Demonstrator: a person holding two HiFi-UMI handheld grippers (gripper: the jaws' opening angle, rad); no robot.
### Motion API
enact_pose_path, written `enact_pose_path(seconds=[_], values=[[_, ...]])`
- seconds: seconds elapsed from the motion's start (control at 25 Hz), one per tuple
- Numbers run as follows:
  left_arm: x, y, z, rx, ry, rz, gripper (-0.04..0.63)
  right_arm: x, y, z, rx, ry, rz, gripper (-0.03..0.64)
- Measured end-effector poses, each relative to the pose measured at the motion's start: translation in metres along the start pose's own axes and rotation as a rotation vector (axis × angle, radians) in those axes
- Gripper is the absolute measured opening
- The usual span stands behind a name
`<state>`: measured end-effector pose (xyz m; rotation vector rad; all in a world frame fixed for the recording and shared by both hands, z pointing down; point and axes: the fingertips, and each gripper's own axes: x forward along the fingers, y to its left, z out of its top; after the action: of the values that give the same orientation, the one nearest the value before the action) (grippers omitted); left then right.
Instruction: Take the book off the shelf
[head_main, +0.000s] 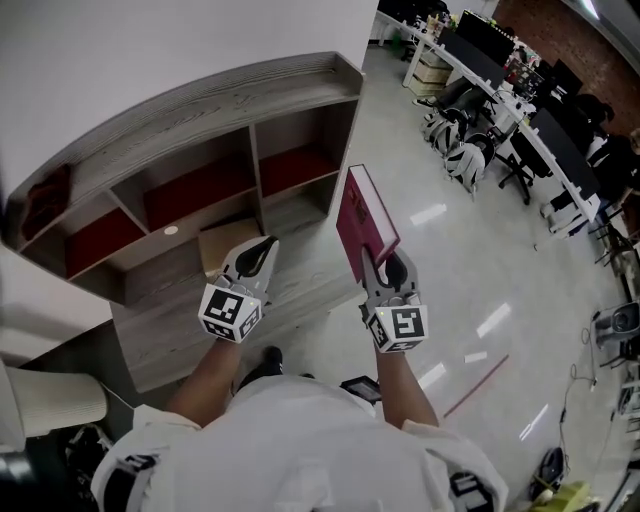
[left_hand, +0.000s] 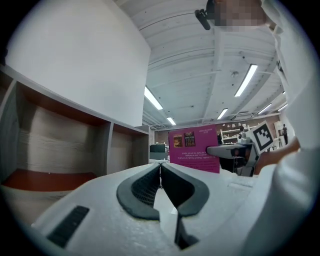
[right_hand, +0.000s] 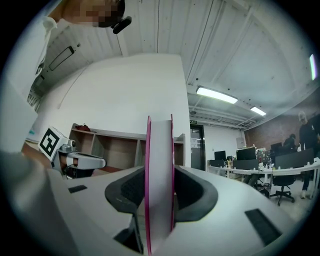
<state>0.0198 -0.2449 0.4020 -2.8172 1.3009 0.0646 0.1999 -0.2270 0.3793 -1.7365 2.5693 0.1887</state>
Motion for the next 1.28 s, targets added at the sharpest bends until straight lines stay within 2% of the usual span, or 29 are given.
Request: enact_pose_path(seconds=[0.32, 0.64, 0.96, 1.28], values=[[-0.014, -0.041, -0.019, -0.005, 0.037, 0.064, 0.020, -0.042, -0.009, -0.022, 0.021, 0.024, 0.017, 0.152], [-0.036, -0.048, -0.046, -0.046, 0.075, 0.145, 0.020, -0.065, 0.000, -0.056, 0.090, 0.067, 0.033, 0.152], [-0.043, -0.054, -0.057, -0.077, 0.092, 0.110, 0.020, -0.074, 0.011, -0.068, 0.102, 0.118, 0.025, 0.152], [-0.042, -0.054, -0.041, -0.098, 0.046, 0.088, 0.020, -0.085, 0.007, -0.056, 0.058, 0.120, -0.006, 0.152]])
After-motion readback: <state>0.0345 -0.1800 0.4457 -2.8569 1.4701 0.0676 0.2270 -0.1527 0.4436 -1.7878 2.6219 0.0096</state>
